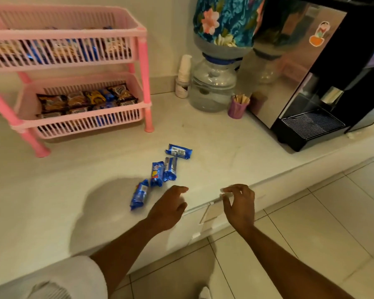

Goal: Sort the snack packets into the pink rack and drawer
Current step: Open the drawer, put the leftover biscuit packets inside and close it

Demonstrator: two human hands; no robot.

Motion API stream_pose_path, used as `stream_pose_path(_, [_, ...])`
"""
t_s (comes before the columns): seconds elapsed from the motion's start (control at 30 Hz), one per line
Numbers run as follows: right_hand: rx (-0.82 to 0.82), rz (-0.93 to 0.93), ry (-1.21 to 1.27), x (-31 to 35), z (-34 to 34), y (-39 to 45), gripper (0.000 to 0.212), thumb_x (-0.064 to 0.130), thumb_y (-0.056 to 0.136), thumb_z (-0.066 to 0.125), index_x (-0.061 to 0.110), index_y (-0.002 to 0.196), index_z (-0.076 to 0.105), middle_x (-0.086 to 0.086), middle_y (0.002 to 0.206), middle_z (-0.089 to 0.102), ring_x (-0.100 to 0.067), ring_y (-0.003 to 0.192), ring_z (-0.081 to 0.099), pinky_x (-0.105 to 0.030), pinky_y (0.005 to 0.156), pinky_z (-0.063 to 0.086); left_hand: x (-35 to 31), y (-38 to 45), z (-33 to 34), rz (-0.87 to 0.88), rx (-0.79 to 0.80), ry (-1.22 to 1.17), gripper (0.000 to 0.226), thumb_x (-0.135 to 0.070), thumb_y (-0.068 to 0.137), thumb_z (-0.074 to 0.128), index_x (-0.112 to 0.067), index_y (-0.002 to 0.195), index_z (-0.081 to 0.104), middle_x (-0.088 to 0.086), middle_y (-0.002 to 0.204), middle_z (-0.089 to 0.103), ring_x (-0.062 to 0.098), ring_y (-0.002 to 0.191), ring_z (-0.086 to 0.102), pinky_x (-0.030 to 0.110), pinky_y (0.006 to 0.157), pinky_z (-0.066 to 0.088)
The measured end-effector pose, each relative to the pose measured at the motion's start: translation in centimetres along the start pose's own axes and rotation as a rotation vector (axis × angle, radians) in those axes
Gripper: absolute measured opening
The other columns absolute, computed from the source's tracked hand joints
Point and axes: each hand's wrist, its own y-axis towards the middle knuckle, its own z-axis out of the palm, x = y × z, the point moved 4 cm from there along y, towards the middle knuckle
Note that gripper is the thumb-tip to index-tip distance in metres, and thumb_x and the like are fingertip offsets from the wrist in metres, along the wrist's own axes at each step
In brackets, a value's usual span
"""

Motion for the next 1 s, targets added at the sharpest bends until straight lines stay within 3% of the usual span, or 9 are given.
stream_pose_path(0.17, [0.052, 0.2, 0.317, -5.3, 0.8, 0.8, 0.012, 0.021, 0.093, 0.067, 0.023, 0.104, 0.064, 0.002, 0.111, 0.054, -0.015, 0.1, 0.058, -0.03, 0.088, 0.05, -0.6, 2.0, 3.8, 0.019, -0.015, 0.279, 0.066, -0.037, 0.099, 0.047, -0.019, 0.155, 0.019, 0.0, 0.162, 0.021, 0.019, 0.149, 0.02, 0.031, 0.12, 0.019])
stream_pose_path(0.27, [0.057, 0.608, 0.732, -7.1, 1.7, 1.7, 0.005, 0.017, 0.093, 0.067, 0.016, 0.097, 0.064, -0.001, 0.1, 0.065, -0.017, 0.088, 0.065, -0.038, 0.084, 0.056, 0.4, 2.3, 5.4, 0.11, -0.019, 0.611, 0.072, -0.051, 0.097, 0.026, -0.017, 0.157, 0.006, 0.001, 0.165, 0.001, 0.023, 0.153, 0.001, 0.042, 0.123, 0.017])
stream_pose_path(0.33, [0.117, 0.858, 1.052, -7.4, 2.7, 2.0, 0.008, 0.013, 0.094, 0.065, 0.008, 0.1, 0.068, -0.004, 0.088, 0.064, -0.015, 0.075, 0.061, -0.035, 0.077, 0.055, 1.2, 2.5, 5.9, 0.081, 0.012, 0.677, 0.073, -0.052, 0.097, 0.024, -0.019, 0.157, -0.003, 0.0, 0.165, -0.008, 0.023, 0.152, -0.008, 0.042, 0.124, 0.012])
stream_pose_path(0.4, [0.168, 0.922, 1.191, -7.6, 3.4, 2.3, 0.006, 0.01, 0.097, 0.06, 0.007, 0.1, 0.065, -0.005, 0.082, 0.058, -0.015, 0.07, 0.057, -0.031, 0.069, 0.053, 1.1, 2.6, 6.0, 0.067, 0.01, 0.694, 0.074, -0.051, 0.096, 0.022, -0.021, 0.156, -0.007, -0.002, 0.164, -0.013, 0.023, 0.151, -0.012, 0.04, 0.124, 0.005])
stream_pose_path(0.47, [0.225, 0.925, 1.282, -7.9, 3.6, 2.4, 0.006, 0.009, 0.101, 0.055, 0.009, 0.098, 0.061, -0.005, 0.082, 0.056, -0.016, 0.071, 0.058, -0.031, 0.071, 0.053, 0.9, 2.7, 6.1, 0.059, 0.003, 0.709, 0.073, -0.052, 0.095, 0.018, -0.022, 0.156, -0.008, -0.003, 0.163, -0.015, 0.023, 0.15, -0.015, 0.038, 0.122, 0.0])
stream_pose_path(0.6, [0.292, 0.979, 1.396, -8.2, 2.9, 2.9, 0.013, 0.007, 0.101, 0.054, 0.001, 0.105, 0.065, -0.011, 0.098, 0.07, -0.023, 0.095, 0.067, -0.041, 0.094, 0.055, 1.0, 2.6, 6.3, 0.037, -0.006, 0.713, 0.073, -0.055, 0.094, 0.013, -0.023, 0.156, -0.007, -0.004, 0.163, -0.015, 0.022, 0.15, -0.015, 0.038, 0.122, 0.0])
stream_pose_path(0.73, [0.361, 1.015, 1.38, -8.4, 2.8, 3.2, 0.015, 0.008, 0.1, 0.055, 0.004, 0.11, 0.066, -0.011, 0.099, 0.07, -0.022, 0.088, 0.068, -0.038, 0.082, 0.056, 1.1, 2.8, 6.3, 0.042, 0.002, 0.73, 0.072, -0.054, 0.096, 0.017, -0.024, 0.156, -0.008, -0.005, 0.163, -0.016, 0.021, 0.15, -0.016, 0.038, 0.121, 0.0])
stream_pose_path(0.87, [0.333, 1.049, 1.285, -8.9, 3.2, 2.6, 0.01, 0.017, 0.095, 0.067, 0.008, 0.097, 0.066, -0.005, 0.081, 0.068, -0.017, 0.075, 0.064, -0.034, 0.07, 0.055, 1.5, 2.9, 6.3, 0.036, 0.02, 0.719, 0.073, -0.048, 0.1, 0.03, -0.024, 0.156, -0.011, -0.006, 0.162, -0.019, 0.02, 0.15, -0.018, 0.04, 0.123, 0.001])
stream_pose_path(1.0, [0.325, 1.039, 1.073, -9.4, 2.4, 1.2, 0.014, 0.012, 0.09, 0.072, 0.005, 0.086, 0.061, -0.01, 0.071, 0.058, -0.018, 0.063, 0.054, -0.029, 0.062, 0.052, 1.2, 2.8, 6.3, 0.038, 0.027, 0.701, 0.073, -0.047, 0.1, 0.031, -0.024, 0.155, -0.01, -0.005, 0.161, -0.018, 0.02, 0.148, -0.018, 0.039, 0.121, -0.001])
